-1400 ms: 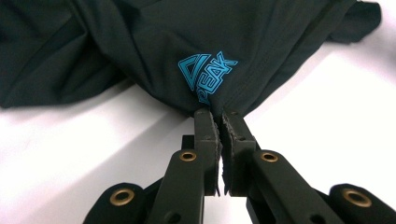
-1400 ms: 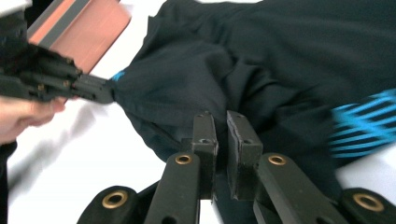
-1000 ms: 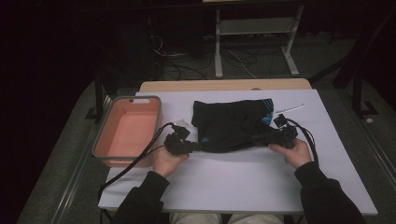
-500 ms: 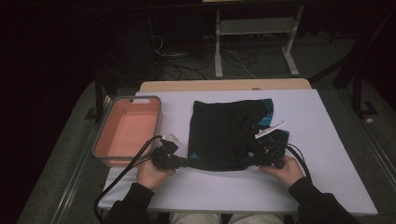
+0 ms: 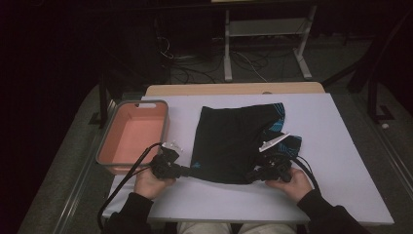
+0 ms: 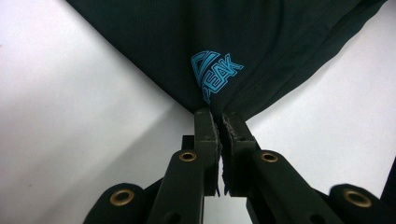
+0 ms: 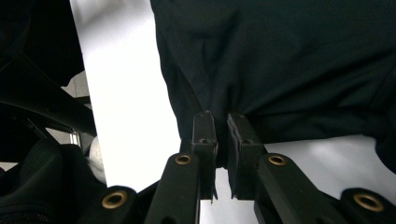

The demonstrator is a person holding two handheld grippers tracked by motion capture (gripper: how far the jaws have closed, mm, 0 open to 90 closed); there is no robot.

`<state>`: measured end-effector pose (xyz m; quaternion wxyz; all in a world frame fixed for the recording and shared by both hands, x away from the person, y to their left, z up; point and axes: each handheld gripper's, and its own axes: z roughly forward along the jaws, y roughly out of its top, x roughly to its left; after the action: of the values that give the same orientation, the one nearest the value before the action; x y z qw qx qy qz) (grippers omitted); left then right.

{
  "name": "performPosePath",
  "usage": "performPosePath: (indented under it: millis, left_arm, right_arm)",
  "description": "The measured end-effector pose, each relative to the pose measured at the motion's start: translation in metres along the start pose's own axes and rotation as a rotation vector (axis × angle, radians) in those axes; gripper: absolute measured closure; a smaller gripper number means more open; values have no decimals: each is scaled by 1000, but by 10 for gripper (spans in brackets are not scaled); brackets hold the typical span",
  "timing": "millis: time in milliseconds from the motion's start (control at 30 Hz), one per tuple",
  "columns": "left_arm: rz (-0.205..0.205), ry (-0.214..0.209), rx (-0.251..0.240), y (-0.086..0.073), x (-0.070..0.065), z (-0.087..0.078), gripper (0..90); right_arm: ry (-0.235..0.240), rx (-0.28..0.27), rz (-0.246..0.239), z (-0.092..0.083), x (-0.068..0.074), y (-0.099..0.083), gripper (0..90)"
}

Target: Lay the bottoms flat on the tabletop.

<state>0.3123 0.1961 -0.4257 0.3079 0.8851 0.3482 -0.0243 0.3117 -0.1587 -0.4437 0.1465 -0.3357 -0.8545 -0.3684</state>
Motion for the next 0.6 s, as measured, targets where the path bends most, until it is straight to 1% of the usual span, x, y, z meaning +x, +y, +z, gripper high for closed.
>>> performPosePath:
  millis: [100,233,433,500,600]
  left_arm:
    - [2,2,6,-3,1,-2,858]
    - [-7,1,6,-8,3,-6,858]
    - [-15,6,25,-15,6,-8,858]
    - [-9,10,35,-17,5,-9,858]
    - [-14,8,39,-20,7,-9,857]
  right_arm:
    - [4,8,-3,4,3,1,813]
    - [12,16,-7,9,7,1,813]
    - [16,44,-26,19,17,3,812]
    - [18,48,-27,22,19,3,812]
    - [18,56,-32,26,21,2,810]
